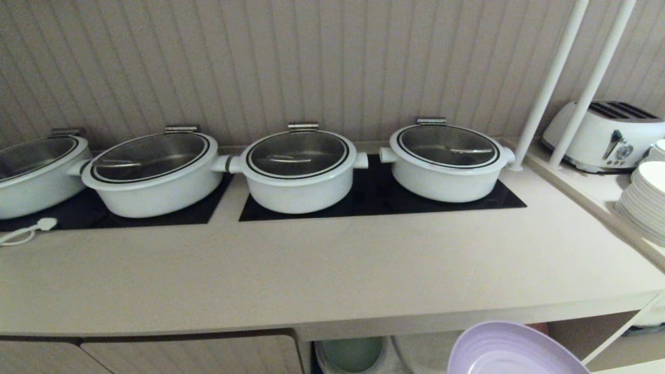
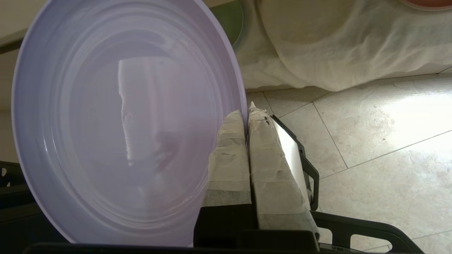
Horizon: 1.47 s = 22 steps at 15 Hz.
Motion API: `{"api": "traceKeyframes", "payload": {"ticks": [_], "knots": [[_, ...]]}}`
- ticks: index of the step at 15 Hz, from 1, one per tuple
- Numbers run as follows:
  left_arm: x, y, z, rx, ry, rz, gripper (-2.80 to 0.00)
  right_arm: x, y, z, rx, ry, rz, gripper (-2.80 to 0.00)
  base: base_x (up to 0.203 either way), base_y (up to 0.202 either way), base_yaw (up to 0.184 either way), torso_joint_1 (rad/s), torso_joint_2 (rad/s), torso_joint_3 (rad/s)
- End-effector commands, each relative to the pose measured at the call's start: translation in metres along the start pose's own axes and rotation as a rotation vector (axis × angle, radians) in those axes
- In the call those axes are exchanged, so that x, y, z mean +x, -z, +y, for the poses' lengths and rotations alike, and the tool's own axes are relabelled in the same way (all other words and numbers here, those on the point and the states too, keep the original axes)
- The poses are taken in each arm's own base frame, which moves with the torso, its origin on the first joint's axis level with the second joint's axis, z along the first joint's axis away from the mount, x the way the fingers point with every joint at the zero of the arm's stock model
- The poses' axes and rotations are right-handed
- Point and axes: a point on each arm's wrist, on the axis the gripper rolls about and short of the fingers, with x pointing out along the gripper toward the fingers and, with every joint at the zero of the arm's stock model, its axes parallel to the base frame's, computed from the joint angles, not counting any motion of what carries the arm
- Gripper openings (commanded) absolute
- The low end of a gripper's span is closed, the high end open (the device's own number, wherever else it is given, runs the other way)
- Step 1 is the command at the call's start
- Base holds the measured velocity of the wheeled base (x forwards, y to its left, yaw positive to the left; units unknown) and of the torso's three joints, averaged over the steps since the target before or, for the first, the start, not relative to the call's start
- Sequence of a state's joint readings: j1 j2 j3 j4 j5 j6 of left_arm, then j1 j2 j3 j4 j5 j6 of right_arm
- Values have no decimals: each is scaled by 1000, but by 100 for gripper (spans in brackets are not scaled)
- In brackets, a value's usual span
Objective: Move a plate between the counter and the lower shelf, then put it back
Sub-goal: Put the plate
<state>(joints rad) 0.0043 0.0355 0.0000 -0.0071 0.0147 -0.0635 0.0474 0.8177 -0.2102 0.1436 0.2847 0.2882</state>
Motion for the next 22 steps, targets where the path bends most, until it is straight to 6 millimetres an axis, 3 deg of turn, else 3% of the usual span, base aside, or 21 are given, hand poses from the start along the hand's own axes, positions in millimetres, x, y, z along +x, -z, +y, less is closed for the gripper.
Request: {"api": "traceKeyframes", "payload": {"ticks": [1,15,22], "knots": [[0,0,0,-1,-1,-2,-280,0,0,0,2,-2,1,-280,0,0,0,148,-291,-159],[-1,0,0,-1,0,-11,-280,2,1,-1,8,0,22,-280,0,0,0,37,-72,-36],[-2,1,0,-1,1,-25,-280,13,-28,5,-10,-30,66,-280,0,0,0,0,0,0]]}}
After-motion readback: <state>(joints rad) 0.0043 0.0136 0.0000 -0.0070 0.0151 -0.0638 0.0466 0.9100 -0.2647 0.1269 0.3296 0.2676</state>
